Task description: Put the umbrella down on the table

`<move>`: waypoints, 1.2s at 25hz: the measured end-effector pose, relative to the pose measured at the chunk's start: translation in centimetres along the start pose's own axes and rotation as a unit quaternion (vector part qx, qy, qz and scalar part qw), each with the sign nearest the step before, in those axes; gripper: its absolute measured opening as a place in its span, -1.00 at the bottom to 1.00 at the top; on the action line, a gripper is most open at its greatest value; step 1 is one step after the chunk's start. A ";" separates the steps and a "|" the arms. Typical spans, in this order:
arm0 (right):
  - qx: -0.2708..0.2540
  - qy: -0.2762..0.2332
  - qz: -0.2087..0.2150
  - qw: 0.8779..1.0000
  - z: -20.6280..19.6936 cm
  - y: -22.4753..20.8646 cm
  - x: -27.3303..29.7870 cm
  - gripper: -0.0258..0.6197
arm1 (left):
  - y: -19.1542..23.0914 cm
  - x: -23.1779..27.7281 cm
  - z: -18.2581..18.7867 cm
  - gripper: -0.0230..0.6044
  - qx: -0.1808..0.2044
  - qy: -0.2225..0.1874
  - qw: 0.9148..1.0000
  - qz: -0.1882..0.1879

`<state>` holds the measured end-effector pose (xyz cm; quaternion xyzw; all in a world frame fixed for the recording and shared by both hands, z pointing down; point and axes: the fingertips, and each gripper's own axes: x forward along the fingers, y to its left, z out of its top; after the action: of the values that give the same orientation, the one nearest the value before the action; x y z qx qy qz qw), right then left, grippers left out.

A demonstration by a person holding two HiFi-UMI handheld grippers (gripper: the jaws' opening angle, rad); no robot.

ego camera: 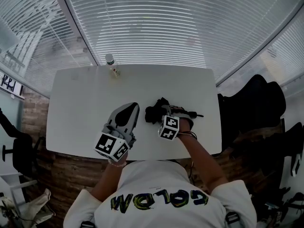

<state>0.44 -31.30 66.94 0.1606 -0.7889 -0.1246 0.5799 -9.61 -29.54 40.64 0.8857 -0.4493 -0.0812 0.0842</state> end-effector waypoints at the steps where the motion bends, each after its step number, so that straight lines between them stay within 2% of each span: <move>1: 0.007 -0.008 -0.003 1.000 0.2 -0.3 -0.7 -0.05 | 0.0 0.1 0.0 -0.89 0.000 0.001 1.000 -0.001; 6: 0.064 -0.065 -0.016 0.996 1.2 -1.8 -4.2 -0.17 | -0.3 0.5 -0.3 -0.89 0.002 0.006 1.000 -0.004; 12: 0.143 -0.148 -0.040 0.978 2.7 -4.1 -8.9 -0.26 | -0.5 0.7 -0.3 -0.89 0.003 0.009 1.000 -0.004; 15: 0.199 -0.204 -0.055 0.957 3.4 -5.4 -11.7 -0.31 | -0.7 0.8 -0.3 -0.89 0.005 0.011 1.000 -0.006; 18: 0.253 -0.264 -0.064 0.929 4.0 -6.5 -14.5 -0.36 | -0.8 0.8 -0.1 -0.89 0.009 0.011 1.000 -0.005; 23: 0.302 -0.330 -0.086 0.890 4.1 -8.0 -18.8 -0.44 | -1.1 0.7 0.2 -0.89 0.014 0.009 1.000 -0.005; 25: 0.315 -0.348 -0.093 0.878 3.9 -8.3 -20.1 -0.47 | -1.2 0.7 0.3 -0.89 0.014 0.009 1.000 -0.005; 30: 0.329 -0.376 -0.105 0.860 3.5 -8.3 -22.2 -0.54 | -1.2 0.7 0.0 -0.89 0.017 0.014 1.000 -0.006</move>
<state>4.11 -30.08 43.31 0.3645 -0.9206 0.0309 0.1368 -8.26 -29.45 40.33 0.8909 -0.4437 -0.0620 0.0747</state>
